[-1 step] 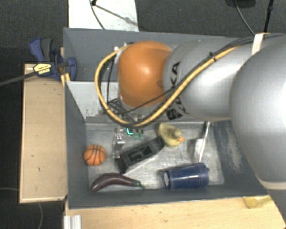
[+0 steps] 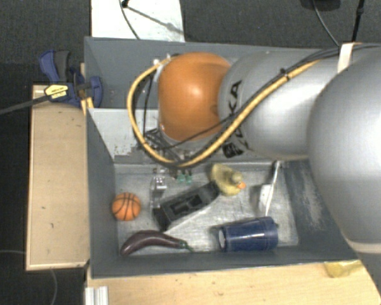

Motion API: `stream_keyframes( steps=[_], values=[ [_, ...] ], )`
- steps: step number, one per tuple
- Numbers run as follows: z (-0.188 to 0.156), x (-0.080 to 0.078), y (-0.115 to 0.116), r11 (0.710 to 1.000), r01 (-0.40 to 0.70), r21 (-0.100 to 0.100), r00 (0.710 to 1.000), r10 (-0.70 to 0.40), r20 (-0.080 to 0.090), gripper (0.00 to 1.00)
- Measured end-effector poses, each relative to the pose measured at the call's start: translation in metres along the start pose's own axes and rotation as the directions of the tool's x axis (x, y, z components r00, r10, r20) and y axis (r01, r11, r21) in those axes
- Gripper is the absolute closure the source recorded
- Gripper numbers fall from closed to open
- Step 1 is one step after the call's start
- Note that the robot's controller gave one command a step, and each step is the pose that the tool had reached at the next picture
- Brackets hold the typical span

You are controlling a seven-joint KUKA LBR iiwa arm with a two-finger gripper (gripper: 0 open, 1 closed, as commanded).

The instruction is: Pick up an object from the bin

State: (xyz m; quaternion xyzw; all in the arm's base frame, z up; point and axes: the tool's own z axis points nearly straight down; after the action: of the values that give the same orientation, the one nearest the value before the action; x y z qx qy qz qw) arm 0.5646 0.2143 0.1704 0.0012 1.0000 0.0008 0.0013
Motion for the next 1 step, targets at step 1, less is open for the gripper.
stream_keyframes(
  steps=[1],
  values=[
    [0.0399,0.0128,0.0174,0.987,0.160,0.000,0.987,-0.160,0.007,0.00]
  ],
)
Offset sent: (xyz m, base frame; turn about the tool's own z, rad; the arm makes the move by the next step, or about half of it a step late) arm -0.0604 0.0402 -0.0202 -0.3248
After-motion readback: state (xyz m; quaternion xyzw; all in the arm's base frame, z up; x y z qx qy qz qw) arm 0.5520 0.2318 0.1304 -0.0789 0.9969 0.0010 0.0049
